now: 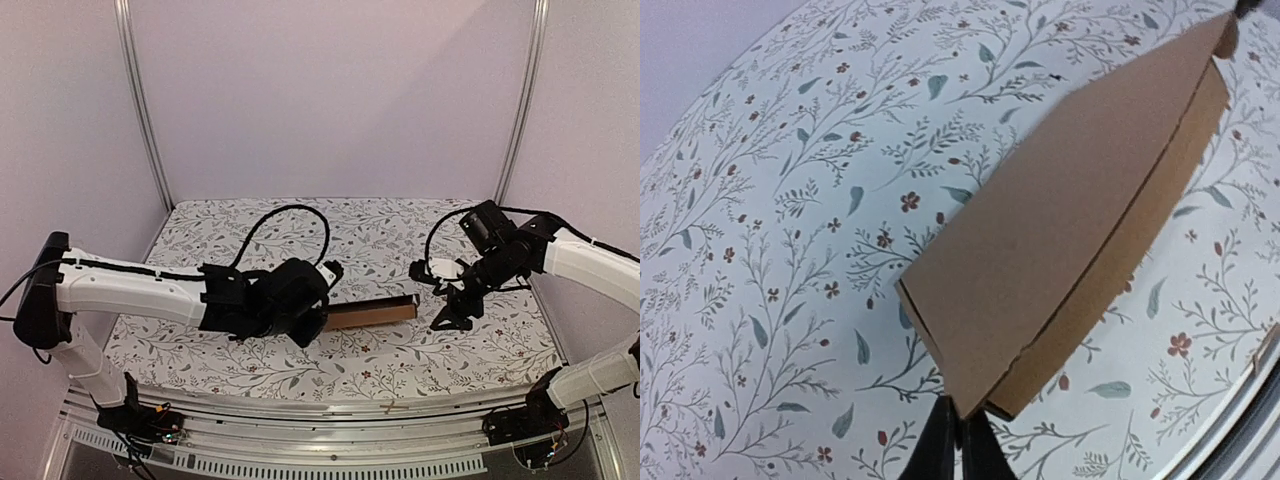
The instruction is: Fold the paper box
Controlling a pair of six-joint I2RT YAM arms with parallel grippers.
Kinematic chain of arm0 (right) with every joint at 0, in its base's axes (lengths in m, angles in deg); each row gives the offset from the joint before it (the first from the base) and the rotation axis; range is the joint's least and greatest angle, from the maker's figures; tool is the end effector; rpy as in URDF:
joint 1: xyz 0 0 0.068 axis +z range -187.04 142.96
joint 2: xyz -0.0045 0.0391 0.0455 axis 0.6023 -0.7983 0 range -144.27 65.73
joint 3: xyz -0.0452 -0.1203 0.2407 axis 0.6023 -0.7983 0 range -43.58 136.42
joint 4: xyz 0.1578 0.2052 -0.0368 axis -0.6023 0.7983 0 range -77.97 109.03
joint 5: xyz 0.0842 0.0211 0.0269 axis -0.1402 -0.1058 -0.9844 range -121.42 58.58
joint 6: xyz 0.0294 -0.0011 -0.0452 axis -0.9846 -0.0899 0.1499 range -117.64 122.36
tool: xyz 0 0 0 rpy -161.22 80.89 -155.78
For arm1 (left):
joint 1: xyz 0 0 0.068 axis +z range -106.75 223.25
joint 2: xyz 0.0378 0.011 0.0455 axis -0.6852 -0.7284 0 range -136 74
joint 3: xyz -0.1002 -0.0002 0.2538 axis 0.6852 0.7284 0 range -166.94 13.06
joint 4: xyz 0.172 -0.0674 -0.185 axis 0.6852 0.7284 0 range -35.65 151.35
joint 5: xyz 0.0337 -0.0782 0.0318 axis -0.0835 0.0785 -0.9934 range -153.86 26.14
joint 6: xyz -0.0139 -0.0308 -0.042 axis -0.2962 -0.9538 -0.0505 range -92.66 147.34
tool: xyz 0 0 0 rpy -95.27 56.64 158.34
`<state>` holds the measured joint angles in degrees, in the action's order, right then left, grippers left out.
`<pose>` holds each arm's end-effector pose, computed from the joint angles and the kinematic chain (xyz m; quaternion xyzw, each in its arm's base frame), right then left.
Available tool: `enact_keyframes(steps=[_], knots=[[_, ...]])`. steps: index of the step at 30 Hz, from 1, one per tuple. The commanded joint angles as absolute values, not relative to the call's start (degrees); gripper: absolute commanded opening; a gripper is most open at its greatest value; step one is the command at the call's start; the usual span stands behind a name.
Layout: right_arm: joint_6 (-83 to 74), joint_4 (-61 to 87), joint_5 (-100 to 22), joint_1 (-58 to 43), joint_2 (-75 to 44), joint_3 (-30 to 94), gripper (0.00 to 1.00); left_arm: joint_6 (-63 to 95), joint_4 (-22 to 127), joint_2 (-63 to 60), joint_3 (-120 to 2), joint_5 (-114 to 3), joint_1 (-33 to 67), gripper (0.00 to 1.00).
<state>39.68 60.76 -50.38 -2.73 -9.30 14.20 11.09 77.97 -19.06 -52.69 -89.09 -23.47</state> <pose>0.1978 0.1490 0.2549 -0.5923 0.7623 0.1557 0.2094 0.1508 -0.3120 0.2357 0.3260 0.8630 -0.0620 0.3808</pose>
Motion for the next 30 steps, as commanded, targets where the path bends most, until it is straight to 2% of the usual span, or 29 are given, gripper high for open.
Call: enact_keyframes(steps=[1, 6, 7, 8, 11, 12, 13, 15, 16, 17, 22, 26, 30], knots=[[43.85, 70.17, -48.68, -6.29, -2.65, 14.75, 0.86, 3.09, 78.14, -21.43, -47.49, -93.39, -33.89, 0.16], [41.02, 70.24, -50.96, -6.64, -0.82, 18.53, 0.88, -5.88, 89.60, -28.84, -53.63, -96.67, -44.23, 0.27], [39.18, 69.14, -52.30, -6.63, -0.94, 18.71, 0.90, -6.34, 91.38, -29.98, -55.08, -97.68, -45.71, 0.28], [38.15, 68.01, -54.21, -6.65, -1.51, 18.74, 0.98, -6.81, 92.74, -30.33, -56.48, -98.87, -46.87, 0.28], [34.45, 62.03, -58.53, -6.57, -5.95, 18.90, 0.99, -7.39, 93.76, -29.07, -58.95, -101.25, -47.59, 0.30], [33.25, 60.64, -58.46, -6.61, -7.98, 20.11, 0.91, -7.27, 92.91, -27.81, -58.89, -101.93, -47.35, 0.32], [32.23, 60.29, -58.44, -6.57, -11.28, 22.37, 0.77, -6.98, 91.80, -26.32, -58.54, -102.48, -46.90, 0.33], [31.04, 61.77, -59.21, -6.57, -18.82, 26.97, 0.45, -5.50, 87.73, -22.37, -56.66, -100.71, -44.73, 0.32], [31.08, 61.73, -60.01, -6.57, -21.88, 27.94, 0.36, -4.56, 85.10, -19.82, -55.39, -98.82, -43.39, 0.29], [31.25, 61.03, -60.56, -6.37, -23.61, 27.88, 0.31, -4.02, 82.07, -17.15, -53.62, -97.18, -41.67, 0.27], [34.47, 60.21, -56.02, -2.66, -28.51, 23.51, 0.25, -8.62, 67.93, -9.18, -43.12, -82.51, -28.43, 0.05], [35.61, 60.87, -52.70, -1.72, -30.46, 21.96, 0.24, -7.63, 62.50, -13.91, -40.74, -74.23, -24.48, 0.02], [35.76, 61.06, -50.84, -1.36, -33.97, 21.81, 0.24, -5.85, 61.68, -23.18, -45.41, -68.27, -24.08, 0.03]])
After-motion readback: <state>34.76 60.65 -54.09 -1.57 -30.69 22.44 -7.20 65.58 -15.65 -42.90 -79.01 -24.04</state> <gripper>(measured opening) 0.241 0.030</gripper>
